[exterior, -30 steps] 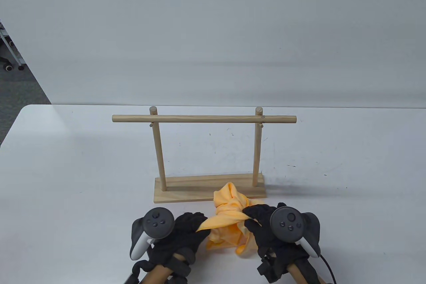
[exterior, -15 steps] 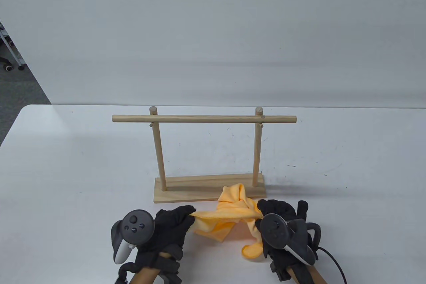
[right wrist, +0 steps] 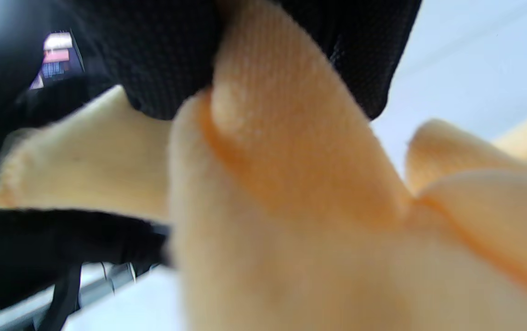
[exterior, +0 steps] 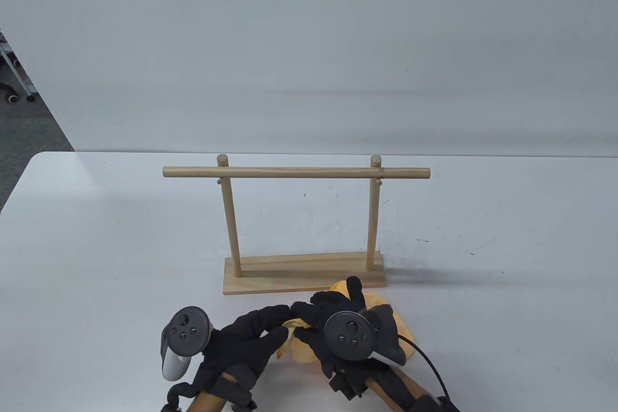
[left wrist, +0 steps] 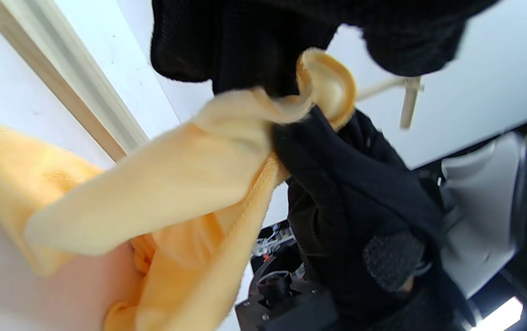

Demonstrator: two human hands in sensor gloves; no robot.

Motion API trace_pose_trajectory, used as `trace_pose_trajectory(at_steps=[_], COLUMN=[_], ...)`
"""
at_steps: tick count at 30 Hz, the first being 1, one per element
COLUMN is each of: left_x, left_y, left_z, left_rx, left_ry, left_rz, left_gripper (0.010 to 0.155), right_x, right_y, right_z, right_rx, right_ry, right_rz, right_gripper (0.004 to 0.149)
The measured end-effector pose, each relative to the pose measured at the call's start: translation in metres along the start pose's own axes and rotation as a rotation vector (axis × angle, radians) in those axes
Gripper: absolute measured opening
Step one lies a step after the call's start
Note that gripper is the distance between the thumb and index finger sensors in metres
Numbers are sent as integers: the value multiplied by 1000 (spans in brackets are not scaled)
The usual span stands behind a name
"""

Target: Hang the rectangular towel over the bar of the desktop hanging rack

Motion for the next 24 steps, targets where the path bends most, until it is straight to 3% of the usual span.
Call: trace_pose_trajectory(at_steps=[3,5,8,10,12,14,17,19,24], left_x=[3,9,16,21,19,13,2,-6,-31], left_y=[21,35,40,35,27,23,23,14,-34], left_z=[-9,-30,-47,-46,-34,-13,14,36,86], left_rx=[76,65,153,308,427,423,261,189,316], left_ry=[113,286,295,269,157,82,110,52,-151], left_rz=[160,260,309,351,386,405,420,362,258], left_gripper=[91,99,104,90,65,47,47,48,45], right_x=[9,18,28,31,32,29,24,21,15], right_y=[5,5,4,5,9,18,32,43,58], right_z=[-16,-31,-52,-64,-84,-106,-126,-136,-151], right_rx=[134,215,346,427,473,464,440,393,332], right_ry=[26,65,118,160,242,342,408,435,472], right_rz=[43,59,61,72,79,88,121,140,169], right_gripper=[36,37,38,38,38,39,36,36,36])
Point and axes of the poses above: the tracker on the back of each hand, its own y axis roughly to the little-finger side, its own x axis roughly from the wrist to the fingertips, z = x × y, the point moved 4 cm from there along x, roughly from the wrist to the fingertips, and after that the axes turned 7 degrees about y, right-handed, at the moved point
